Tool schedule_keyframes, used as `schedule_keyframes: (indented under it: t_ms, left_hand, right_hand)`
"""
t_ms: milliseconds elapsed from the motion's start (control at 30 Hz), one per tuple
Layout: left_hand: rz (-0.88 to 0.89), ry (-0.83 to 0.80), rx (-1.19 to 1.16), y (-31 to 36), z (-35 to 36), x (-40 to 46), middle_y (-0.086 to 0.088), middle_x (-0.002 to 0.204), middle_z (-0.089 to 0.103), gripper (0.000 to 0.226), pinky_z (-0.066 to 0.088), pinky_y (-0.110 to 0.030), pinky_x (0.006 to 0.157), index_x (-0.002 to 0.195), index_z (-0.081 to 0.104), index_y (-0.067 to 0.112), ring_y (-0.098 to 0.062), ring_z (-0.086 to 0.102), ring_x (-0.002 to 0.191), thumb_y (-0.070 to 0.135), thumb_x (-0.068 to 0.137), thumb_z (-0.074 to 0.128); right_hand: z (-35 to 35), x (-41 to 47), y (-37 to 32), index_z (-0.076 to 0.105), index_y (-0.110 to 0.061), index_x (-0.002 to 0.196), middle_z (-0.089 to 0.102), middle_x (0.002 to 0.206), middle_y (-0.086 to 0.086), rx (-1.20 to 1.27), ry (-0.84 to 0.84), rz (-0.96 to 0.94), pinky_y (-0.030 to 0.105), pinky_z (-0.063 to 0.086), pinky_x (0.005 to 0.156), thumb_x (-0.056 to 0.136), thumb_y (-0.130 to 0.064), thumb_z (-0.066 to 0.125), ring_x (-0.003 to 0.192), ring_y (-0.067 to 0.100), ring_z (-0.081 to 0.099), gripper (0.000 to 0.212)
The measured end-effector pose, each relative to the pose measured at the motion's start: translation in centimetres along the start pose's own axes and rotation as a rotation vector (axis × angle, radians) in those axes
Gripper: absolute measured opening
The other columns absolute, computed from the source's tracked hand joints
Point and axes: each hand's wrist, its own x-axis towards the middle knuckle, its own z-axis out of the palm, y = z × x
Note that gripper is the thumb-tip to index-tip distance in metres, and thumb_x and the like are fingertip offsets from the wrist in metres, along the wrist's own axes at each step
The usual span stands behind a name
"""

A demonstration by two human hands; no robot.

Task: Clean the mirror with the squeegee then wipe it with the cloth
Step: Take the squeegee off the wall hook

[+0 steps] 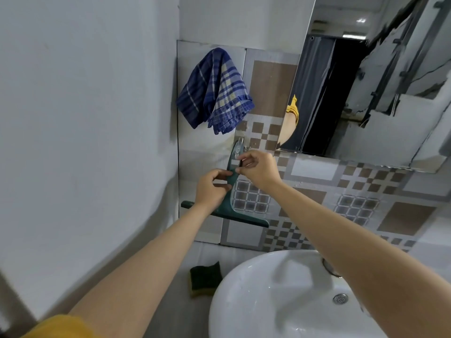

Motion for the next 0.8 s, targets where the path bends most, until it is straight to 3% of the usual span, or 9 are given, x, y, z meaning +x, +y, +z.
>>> schedule_keyframes:
  t_ms: [167, 333, 400, 567, 667, 800]
  left_hand:
    - [0.024, 0.065, -0.047, 2.3, -0.8, 0.0, 0.005, 0.096, 0.065, 0.024, 0.046, -0.002, 0.065, 0.099, 0.066, 0.012, -0.003, 0.06, 0.087, -0.002, 0.079, 0.066]
    - [0.065, 0.078, -0.066, 5.1, -1.3, 0.2, 0.006, 0.096, 0.066, 0.025, 0.05, -0.011, 0.073, 0.097, 0.066, 0.015, -0.002, 0.061, 0.089, -0.003, 0.08, 0.065]
    - [0.09, 0.053, -0.073, 6.1, -1.4, -0.2, 0.009, 0.095, 0.066, 0.027, 0.049, -0.008, 0.071, 0.097, 0.065, 0.017, 0.003, 0.061, 0.087, -0.004, 0.08, 0.064]
    - [0.103, -0.057, -0.116, 8.7, -0.9, -1.0, 0.005, 0.095, 0.07, 0.026, 0.051, -0.011, 0.071, 0.098, 0.067, 0.013, 0.002, 0.065, 0.084, -0.005, 0.08, 0.065]
    - [0.112, -0.139, -0.159, 10.6, -0.1, -1.2, 0.004, 0.091, 0.07, 0.026, 0.05, -0.01, 0.069, 0.096, 0.067, 0.009, 0.004, 0.066, 0.078, -0.01, 0.078, 0.065]
    - [0.139, -0.257, -0.182, 13.2, 1.0, -1.3, -0.005, 0.095, 0.07, 0.024, 0.054, -0.022, 0.082, 0.092, 0.068, 0.006, -0.012, 0.068, 0.088, -0.012, 0.077, 0.065]
  right_hand:
    - [-1.2, 0.2, -1.8, 0.07, -0.013, 0.095, 0.065, 0.076, -0.005, 0.054, 0.052, -0.019, 0.031, 0.059, 0.074, 0.073, -0.007, 0.081, 0.068, 0.011, 0.062, 0.026]
    - [-3.1, 0.0, -3.5, 0.07, -0.014, 0.093, 0.065, 0.073, -0.008, 0.068, 0.113, -0.119, 0.026, 0.058, 0.071, 0.073, -0.011, 0.082, 0.065, 0.007, 0.062, 0.023]
    - [-4.3, -0.5, -3.7, 0.07, -0.015, 0.093, 0.066, 0.073, -0.007, 0.01, 0.127, -0.195, 0.026, 0.058, 0.069, 0.074, -0.014, 0.082, 0.065, 0.006, 0.062, 0.023]
    - [-8.7, -2.1, -3.4, 0.067, -0.013, 0.095, 0.056, 0.092, 0.009, -0.442, 0.156, -0.536, 0.038, 0.052, 0.066, 0.072, -0.026, 0.08, 0.084, 0.027, 0.056, 0.03]
    - [-12.1, -3.0, -3.9, 0.068, -0.019, 0.099, 0.058, 0.102, 0.008, -0.748, 0.193, -0.739, 0.043, 0.044, 0.085, 0.074, -0.042, 0.072, 0.095, 0.031, 0.054, 0.035]
    - [-16.8, -3.7, -4.5, 0.065, -0.024, 0.105, 0.062, 0.109, 0.002, -0.961, 0.015, -0.894, 0.045, 0.036, 0.1, 0.081, -0.051, 0.059, 0.105, 0.027, 0.056, 0.036]
